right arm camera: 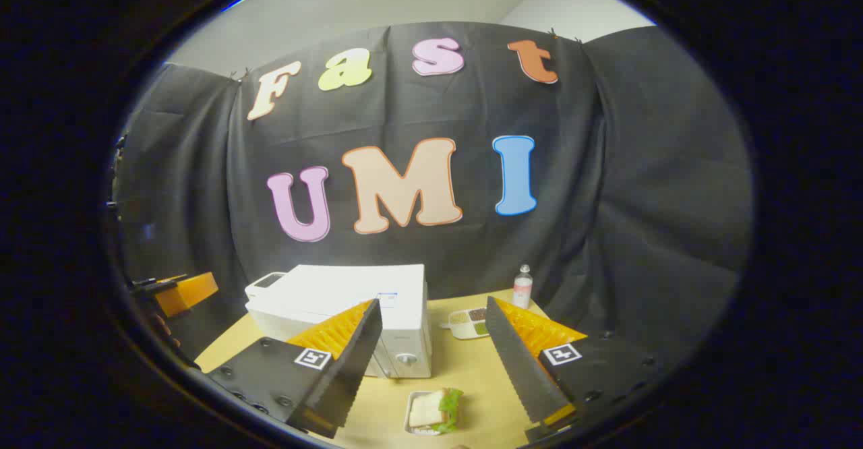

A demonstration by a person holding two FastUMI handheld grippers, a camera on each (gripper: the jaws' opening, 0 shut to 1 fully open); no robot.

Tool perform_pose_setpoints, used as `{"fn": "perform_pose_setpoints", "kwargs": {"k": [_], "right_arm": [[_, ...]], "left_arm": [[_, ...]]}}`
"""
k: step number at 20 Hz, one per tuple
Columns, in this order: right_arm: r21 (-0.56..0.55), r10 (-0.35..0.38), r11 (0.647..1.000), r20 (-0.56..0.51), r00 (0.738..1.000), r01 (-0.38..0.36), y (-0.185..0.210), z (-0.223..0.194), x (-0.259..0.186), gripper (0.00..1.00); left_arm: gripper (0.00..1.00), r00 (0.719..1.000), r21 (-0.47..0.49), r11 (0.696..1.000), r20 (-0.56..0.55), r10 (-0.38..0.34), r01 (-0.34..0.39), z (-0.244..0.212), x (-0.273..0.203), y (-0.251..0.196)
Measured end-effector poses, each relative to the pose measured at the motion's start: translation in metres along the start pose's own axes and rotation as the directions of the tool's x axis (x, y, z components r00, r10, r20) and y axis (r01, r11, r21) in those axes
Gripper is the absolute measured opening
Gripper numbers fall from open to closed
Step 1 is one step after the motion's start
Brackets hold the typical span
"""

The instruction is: Open the microwave oven with the left hand, put the food in, and close the microwave oven.

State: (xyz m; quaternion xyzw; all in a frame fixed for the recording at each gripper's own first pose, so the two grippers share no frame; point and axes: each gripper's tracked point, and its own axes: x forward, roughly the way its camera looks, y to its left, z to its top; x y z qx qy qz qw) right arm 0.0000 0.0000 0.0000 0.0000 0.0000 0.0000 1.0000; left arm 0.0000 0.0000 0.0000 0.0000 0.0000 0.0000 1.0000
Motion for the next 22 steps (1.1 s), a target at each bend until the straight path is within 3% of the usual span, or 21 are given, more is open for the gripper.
{"fn": "perform_pose_setpoints", "kwargs": {"k": [1,6,7,8,10,15,22], "right_arm": [[-0.001,0.001,1.0,0.003,1.0,-0.001,-0.001,0.002,-0.001,0.92],[0.026,0.0,1.0,0.001,1.0,0.0,-0.007,-0.002,-0.003,0.92],[0.027,0.001,1.0,0.001,1.0,-0.001,-0.008,-0.001,-0.002,0.98],[0.025,0.002,1.0,-0.002,1.0,-0.002,-0.009,-0.003,-0.002,0.91],[0.019,0.008,1.0,0.0,1.0,-0.008,-0.01,-0.001,-0.001,0.91],[0.029,0.029,0.999,0.002,1.0,-0.029,-0.008,0.001,0.003,0.91],[0.052,0.036,0.998,-0.036,0.999,-0.034,-0.01,-0.017,0.007,0.91]], "left_arm": [[0.92,1.0,0.003,1.0,0.011,-0.011,0.011,0.002,0.0,-0.006],[0.95,1.0,0.016,1.0,-0.002,0.007,-0.007,-0.007,0.001,-0.004],[0.95,1.0,0.017,1.0,-0.005,0.016,-0.016,-0.008,0.0,-0.001],[0.95,1.0,0.016,1.0,-0.014,0.02,-0.02,-0.011,0.0,-0.001],[0.92,0.999,0.013,1.0,-0.032,0.021,-0.02,-0.015,-0.001,-0.001],[0.95,0.999,0.017,1.0,-0.047,0.026,-0.025,-0.023,-0.004,-0.001],[0.95,0.978,0.023,1.0,-0.21,0.002,0.003,-0.098,0.0,-0.013]]}}
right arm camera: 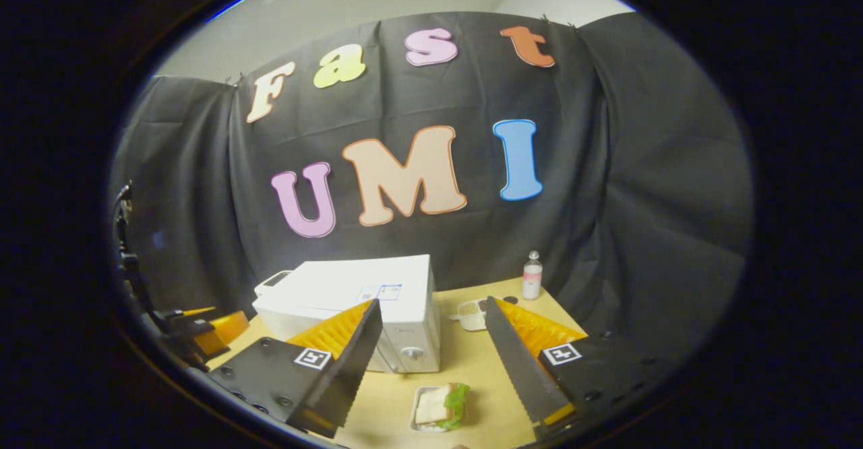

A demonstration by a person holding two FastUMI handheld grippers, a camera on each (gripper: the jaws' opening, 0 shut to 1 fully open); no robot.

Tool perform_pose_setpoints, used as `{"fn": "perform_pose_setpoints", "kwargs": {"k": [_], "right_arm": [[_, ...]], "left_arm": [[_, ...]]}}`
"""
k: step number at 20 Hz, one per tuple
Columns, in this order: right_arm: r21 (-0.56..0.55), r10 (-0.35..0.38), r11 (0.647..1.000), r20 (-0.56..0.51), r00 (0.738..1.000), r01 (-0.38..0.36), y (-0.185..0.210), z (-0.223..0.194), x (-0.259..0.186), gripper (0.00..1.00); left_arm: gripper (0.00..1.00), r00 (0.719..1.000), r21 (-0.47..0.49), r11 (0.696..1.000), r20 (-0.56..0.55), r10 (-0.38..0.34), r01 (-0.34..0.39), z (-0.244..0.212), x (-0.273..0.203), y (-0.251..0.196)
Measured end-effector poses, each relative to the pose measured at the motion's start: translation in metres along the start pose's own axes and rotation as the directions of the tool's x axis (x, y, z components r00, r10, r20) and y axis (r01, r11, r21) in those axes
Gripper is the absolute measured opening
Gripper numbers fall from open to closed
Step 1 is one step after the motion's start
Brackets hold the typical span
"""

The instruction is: Open the microwave oven with the left hand, put the food in, and close the microwave oven.

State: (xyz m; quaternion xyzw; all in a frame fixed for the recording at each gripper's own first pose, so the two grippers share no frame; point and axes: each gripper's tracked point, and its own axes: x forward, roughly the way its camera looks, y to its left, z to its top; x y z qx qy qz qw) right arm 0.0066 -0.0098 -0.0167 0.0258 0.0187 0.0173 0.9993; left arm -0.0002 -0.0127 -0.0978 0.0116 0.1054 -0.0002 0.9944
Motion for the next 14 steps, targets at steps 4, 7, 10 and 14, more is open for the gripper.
{"fn": "perform_pose_setpoints", "kwargs": {"k": [4,7,10,14], "right_arm": [[0.007,-0.051,0.999,-0.03,0.998,0.051,-0.018,-0.017,-0.01,0.91],[0.008,-0.106,0.994,-0.066,0.992,0.107,-0.038,-0.034,-0.017,0.91],[0.026,-0.149,0.988,-0.079,0.986,0.151,-0.055,-0.041,-0.024,0.97],[0.027,-0.21,0.977,-0.08,0.974,0.212,-0.075,-0.043,-0.03,0.98]], "left_arm": [[0.96,0.992,-0.002,0.999,-0.115,-0.044,0.044,-0.045,0.015,-0.017],[0.96,0.972,0.049,0.995,-0.222,-0.076,0.089,-0.088,0.029,-0.031],[0.97,0.945,0.079,0.986,-0.306,-0.118,0.148,-0.118,0.039,-0.052],[0.94,0.909,0.071,0.97,-0.371,-0.19,0.232,-0.146,0.056,-0.088]]}}
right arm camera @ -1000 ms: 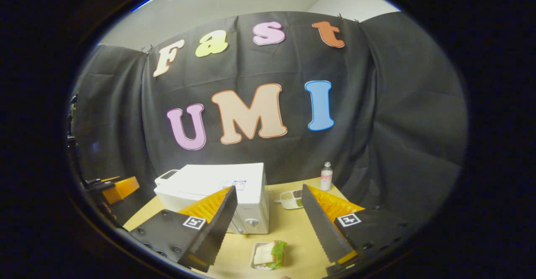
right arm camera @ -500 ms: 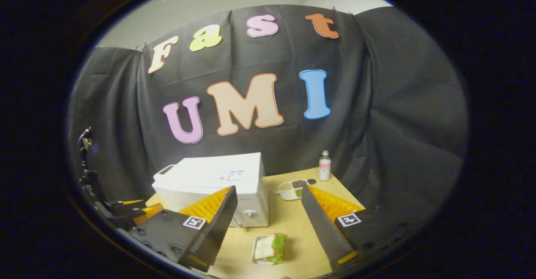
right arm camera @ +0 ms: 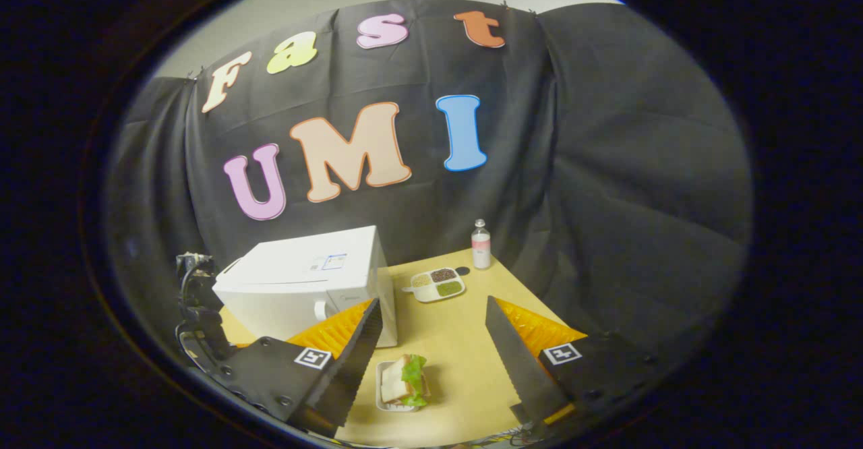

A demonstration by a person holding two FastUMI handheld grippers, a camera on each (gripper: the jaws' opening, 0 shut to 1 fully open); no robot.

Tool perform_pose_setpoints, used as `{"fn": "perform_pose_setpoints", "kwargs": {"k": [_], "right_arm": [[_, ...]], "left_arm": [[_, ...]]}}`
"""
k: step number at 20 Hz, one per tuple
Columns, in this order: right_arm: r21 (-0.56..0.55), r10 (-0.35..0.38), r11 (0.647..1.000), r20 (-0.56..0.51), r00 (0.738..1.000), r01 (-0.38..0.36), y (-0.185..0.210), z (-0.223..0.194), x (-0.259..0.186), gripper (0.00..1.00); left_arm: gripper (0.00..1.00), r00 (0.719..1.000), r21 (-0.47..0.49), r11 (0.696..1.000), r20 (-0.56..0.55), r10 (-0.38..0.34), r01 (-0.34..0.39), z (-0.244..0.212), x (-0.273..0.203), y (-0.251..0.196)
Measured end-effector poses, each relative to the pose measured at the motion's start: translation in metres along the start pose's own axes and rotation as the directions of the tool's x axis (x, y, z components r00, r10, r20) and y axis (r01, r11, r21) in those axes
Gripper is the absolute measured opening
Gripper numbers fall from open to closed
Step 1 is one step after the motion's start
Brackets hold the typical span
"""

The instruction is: Open the microwave oven with the left hand, put the food in, and close the microwave oven.

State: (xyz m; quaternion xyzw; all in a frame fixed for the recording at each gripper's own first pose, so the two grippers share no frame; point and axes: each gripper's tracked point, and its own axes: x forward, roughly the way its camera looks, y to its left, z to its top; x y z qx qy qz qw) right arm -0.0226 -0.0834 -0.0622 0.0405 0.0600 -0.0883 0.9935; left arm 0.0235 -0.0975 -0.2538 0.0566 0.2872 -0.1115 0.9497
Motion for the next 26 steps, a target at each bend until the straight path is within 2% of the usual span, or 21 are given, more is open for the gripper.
{"fn": "perform_pose_setpoints", "kwargs": {"k": [3,4,5,8,9,10,13,16,17,21,24,26], "right_arm": [[0.012,-0.018,1.0,0.003,1.0,0.018,-0.007,0.004,-0.001,0.98],[0.014,-0.023,1.0,0.008,1.0,0.022,-0.008,0.006,-0.002,0.92],[0.013,-0.031,0.999,0.012,0.999,0.03,-0.011,0.007,-0.002,0.98],[-0.005,-0.063,0.998,0.015,0.998,0.063,-0.024,0.007,-0.004,0.98],[-0.012,-0.075,0.997,0.012,0.997,0.076,-0.029,0.007,-0.004,0.92],[-0.015,-0.088,0.996,0.006,0.996,0.088,-0.034,0.004,-0.004,0.98],[-0.002,-0.113,0.994,-0.012,0.994,0.113,-0.045,0.002,-0.003,0.98],[0.019,-0.128,0.992,-0.017,0.992,0.128,-0.053,0.002,0.002,0.98],[0.025,-0.128,0.991,-0.018,0.992,0.128,-0.054,0.003,0.003,0.91],[0.035,-0.116,0.992,-0.026,0.993,0.117,-0.054,0.002,0.01,0.92],[0.03,-0.103,0.994,-0.024,0.994,0.104,-0.053,0.002,0.009,0.92],[0.037,-0.094,0.995,-0.026,0.995,0.095,-0.053,-0.001,0.008,0.92]], "left_arm": [[0.89,0.997,0.011,0.999,-0.056,-0.044,0.045,-0.006,0.024,-0.019],[0.86,0.997,0.018,0.998,-0.066,-0.051,0.052,-0.005,0.032,-0.022],[0.85,0.996,0.025,0.998,-0.067,-0.052,0.053,-0.002,0.039,-0.023],[0.8,0.996,0.049,0.997,-0.075,-0.056,0.059,0.003,0.06,-0.027],[0.8,0.996,0.053,0.997,-0.073,-0.052,0.056,0.005,0.066,-0.027],[0.78,0.996,0.054,0.997,-0.077,-0.05,0.054,0.007,0.073,-0.028],[0.75,0.995,0.047,0.998,-0.09,-0.036,0.04,0.008,0.091,-0.027],[0.62,0.995,0.058,0.998,-0.096,-0.005,0.011,0.01,0.105,-0.023],[0.6,0.995,0.066,0.998,-0.099,0.008,-0.001,0.011,0.109,-0.022],[0.41,0.994,0.088,0.996,-0.109,0.019,-0.01,0.013,0.116,-0.026],[0.28,0.991,0.093,0.995,-0.126,0.053,-0.042,0.013,0.119,-0.027],[0.24,0.988,0.05,0.998,-0.141,0.056,-0.049,0.012,0.119,-0.028]]}}
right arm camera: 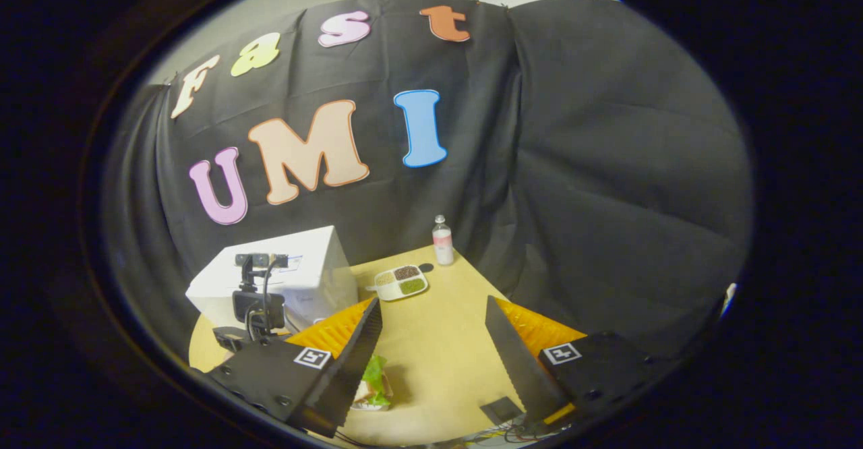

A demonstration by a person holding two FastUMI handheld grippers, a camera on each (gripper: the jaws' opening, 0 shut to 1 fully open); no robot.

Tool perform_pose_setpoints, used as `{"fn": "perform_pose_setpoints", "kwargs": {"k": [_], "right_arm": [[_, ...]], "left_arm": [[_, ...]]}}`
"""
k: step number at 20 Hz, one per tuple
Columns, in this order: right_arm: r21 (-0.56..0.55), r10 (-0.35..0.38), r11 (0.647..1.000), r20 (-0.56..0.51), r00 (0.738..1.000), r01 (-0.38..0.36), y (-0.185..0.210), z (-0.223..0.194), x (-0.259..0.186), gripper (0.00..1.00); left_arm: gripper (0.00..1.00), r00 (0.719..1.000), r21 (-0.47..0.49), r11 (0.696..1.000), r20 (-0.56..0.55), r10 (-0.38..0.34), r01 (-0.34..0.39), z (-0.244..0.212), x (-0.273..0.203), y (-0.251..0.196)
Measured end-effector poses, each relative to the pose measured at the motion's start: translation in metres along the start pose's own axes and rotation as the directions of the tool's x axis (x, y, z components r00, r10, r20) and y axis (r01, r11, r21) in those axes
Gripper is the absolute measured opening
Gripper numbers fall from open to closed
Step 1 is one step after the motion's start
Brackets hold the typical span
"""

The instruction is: Open the microwave oven with the left hand, put the food in, and close the microwave oven.

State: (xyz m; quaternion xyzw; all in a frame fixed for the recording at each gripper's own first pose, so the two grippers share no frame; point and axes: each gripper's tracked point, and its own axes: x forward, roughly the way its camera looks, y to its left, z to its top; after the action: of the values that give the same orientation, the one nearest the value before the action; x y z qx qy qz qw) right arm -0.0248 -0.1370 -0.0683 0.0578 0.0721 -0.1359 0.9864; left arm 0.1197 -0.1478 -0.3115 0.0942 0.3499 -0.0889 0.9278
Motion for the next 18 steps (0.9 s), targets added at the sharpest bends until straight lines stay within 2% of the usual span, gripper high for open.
{"fn": "perform_pose_setpoints", "kwargs": {"k": [6,7,10,18], "right_arm": [[0.046,0.033,0.998,-0.032,0.999,-0.032,-0.006,-0.014,-0.004,0.92],[0.05,0.04,0.998,-0.034,0.999,-0.038,-0.008,-0.015,-0.004,0.98],[0.05,0.062,0.997,-0.031,0.998,-0.06,-0.012,-0.014,-0.006,0.98],[0.03,0.161,0.987,-0.076,0.984,-0.159,-0.023,-0.03,-0.012,0.98]], "left_arm": [[0.11,1.0,-0.069,0.998,0.024,-0.006,0.008,-0.001,-0.002,0.0],[0.09,0.999,-0.071,0.997,0.035,-0.005,0.008,-0.001,-0.003,0.0],[0.05,0.998,-0.088,0.996,0.068,0.012,-0.006,-0.001,-0.004,0.0],[0.05,0.987,-0.163,0.985,0.141,0.083,-0.06,-0.001,-0.006,0.004]]}}
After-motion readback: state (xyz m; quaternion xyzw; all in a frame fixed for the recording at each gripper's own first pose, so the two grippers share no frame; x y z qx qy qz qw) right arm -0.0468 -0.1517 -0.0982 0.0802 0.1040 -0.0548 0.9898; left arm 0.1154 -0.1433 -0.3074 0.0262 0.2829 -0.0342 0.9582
